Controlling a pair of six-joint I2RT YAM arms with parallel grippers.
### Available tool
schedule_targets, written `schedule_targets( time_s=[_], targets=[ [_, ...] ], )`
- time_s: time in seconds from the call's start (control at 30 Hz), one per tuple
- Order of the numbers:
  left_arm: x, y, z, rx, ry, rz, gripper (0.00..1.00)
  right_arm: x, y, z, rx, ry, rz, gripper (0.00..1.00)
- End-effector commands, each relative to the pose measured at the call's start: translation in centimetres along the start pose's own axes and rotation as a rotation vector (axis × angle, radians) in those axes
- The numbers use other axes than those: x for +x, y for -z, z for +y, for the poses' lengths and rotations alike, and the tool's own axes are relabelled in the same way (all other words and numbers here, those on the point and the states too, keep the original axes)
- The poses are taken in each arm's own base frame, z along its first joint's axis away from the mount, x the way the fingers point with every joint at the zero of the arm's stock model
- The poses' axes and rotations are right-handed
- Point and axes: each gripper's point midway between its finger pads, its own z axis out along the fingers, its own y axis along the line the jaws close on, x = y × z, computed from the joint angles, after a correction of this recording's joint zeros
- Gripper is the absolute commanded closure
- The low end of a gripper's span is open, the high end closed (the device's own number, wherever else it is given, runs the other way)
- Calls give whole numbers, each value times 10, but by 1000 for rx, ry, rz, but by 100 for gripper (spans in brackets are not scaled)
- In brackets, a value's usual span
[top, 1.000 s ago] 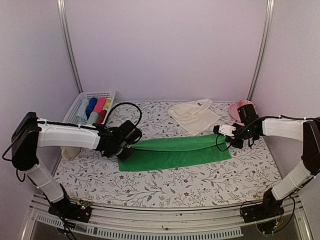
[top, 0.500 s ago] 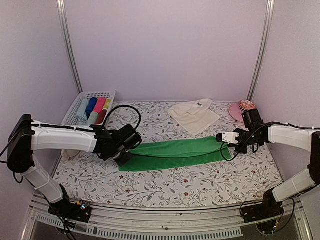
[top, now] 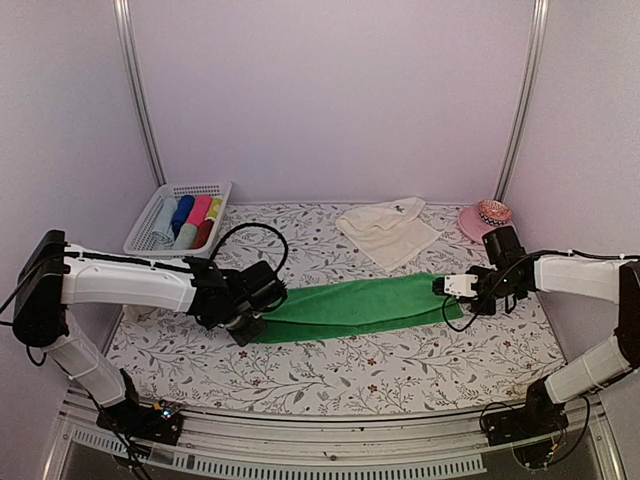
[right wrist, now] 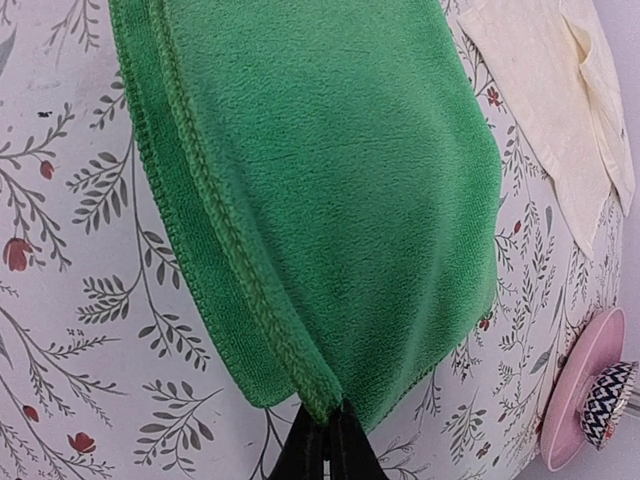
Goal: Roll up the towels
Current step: Fold the towel at the center of the board.
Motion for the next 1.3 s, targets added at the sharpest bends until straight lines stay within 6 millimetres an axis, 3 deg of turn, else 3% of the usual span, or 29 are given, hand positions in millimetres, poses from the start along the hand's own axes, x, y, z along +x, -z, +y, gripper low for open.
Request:
schedule_targets(
  time_s=[0.0, 0.63, 0.93, 1.27],
  targets=[
    [11, -2, -12, 23, -30, 36, 100, 11, -9, 6, -6, -1, 40, 98],
    [8, 4, -13, 35, -28, 24, 100, 16, -9, 11, -8, 24, 53, 98],
    [15, -4, -35, 107, -90, 64, 100, 20, -19, 9, -12, 10, 70, 95],
    [16, -5, -38, 115, -116, 78, 100, 24, -25, 8, -11, 5, 94, 94]
  ],
)
